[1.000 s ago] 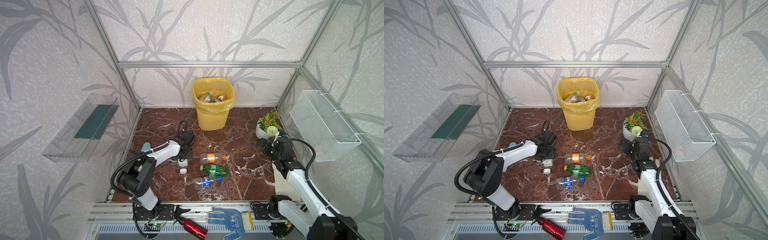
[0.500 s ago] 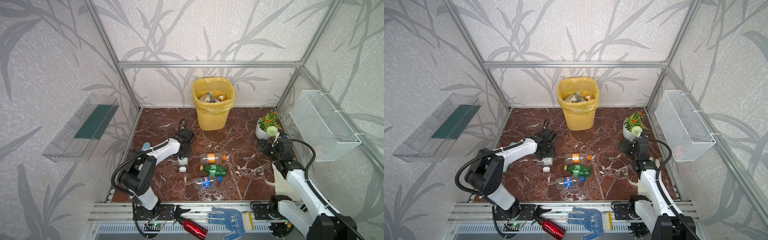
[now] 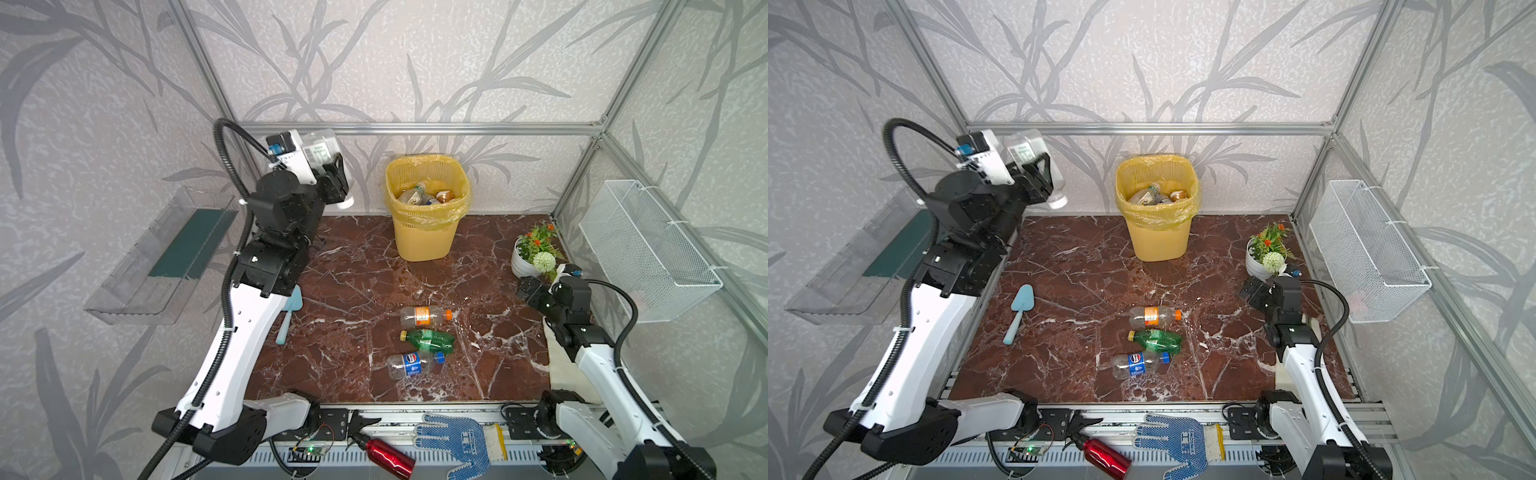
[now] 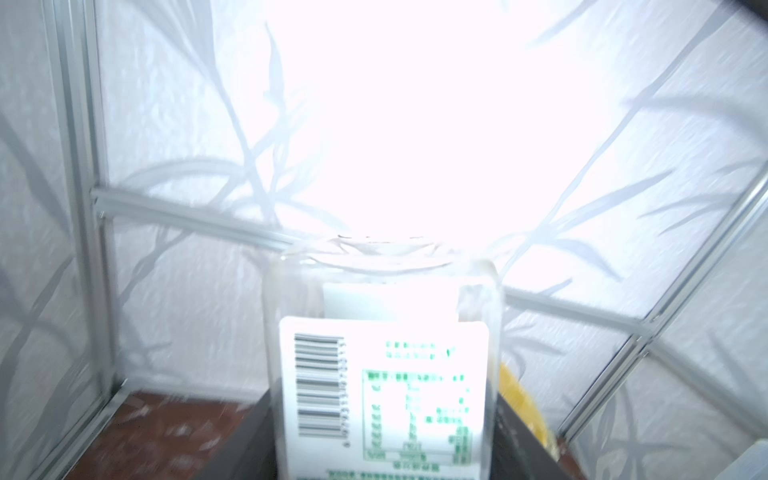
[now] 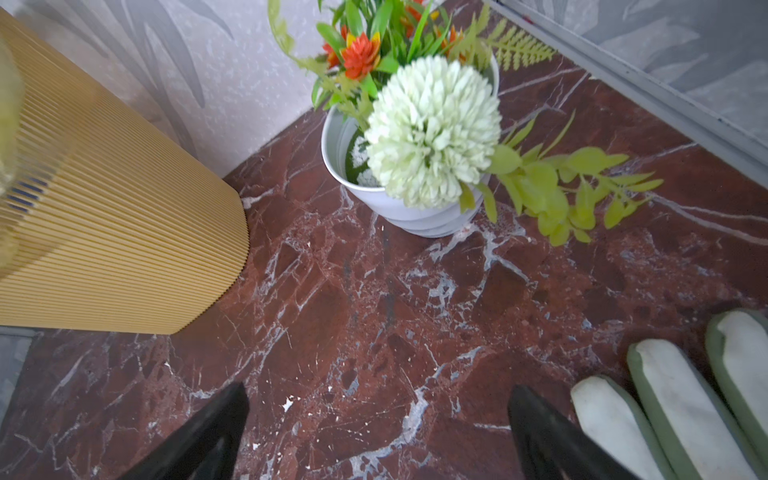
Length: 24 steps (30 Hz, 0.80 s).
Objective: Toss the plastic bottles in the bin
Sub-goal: 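Lift the square bottle over the yellow bin and open the left gripper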
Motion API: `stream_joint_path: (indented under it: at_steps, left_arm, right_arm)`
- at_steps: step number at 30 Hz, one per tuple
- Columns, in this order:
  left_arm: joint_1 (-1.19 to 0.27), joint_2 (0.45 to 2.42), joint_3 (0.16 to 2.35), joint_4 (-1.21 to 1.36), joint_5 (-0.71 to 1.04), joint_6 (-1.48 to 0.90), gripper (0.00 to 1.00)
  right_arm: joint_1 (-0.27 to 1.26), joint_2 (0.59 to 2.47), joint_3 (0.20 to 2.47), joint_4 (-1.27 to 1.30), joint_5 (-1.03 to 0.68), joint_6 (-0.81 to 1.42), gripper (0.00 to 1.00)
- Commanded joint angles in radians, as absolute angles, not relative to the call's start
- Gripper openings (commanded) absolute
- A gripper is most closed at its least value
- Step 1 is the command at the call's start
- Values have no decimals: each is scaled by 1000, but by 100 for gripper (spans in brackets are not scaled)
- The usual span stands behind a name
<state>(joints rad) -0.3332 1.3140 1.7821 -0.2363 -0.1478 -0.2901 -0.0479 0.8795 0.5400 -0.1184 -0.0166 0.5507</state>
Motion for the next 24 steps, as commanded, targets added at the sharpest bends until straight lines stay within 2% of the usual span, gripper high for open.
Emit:
stream_joint_path:
  at_steps: [1, 4, 5, 7, 9, 10, 11, 12, 17, 24]
  left_arm:
    - [-348, 1555, 1908, -253, 3, -310, 49]
    - [-412, 1873, 2304, -534, 49, -295, 56]
    - [-439, 1999, 2505, -653, 31, -282, 59]
    - [-478, 2192, 2876, -808, 16, -270, 71]
    - [-502, 2298, 3139, -840, 18, -265, 86]
    - [-507, 2283, 3132, -808, 27, -263, 91]
    - [-510, 2228, 3052, -756, 33, -259, 97]
    - [-515, 2150, 2930, -690, 30, -247, 99]
    - [-532, 1685, 2111, -131, -17, -203, 99]
    - [-528, 1464, 1772, -110, -112, -154, 99]
  right_arm:
    - [-52, 847, 527, -125, -27, 582, 98]
    - [-51, 859, 546, -139, -72, 585, 96]
    - [-51, 865, 560, -158, -82, 582, 96]
    - [-51, 865, 583, -199, -89, 571, 96]
    - [-51, 838, 585, -224, -81, 563, 96]
    - [-50, 820, 579, -231, -69, 561, 96]
    - [-51, 798, 575, -238, -58, 560, 96]
    - [-50, 778, 564, -243, -50, 558, 96]
    - [-51, 743, 541, -271, -42, 552, 96]
    - [-50, 773, 543, -242, -98, 563, 95]
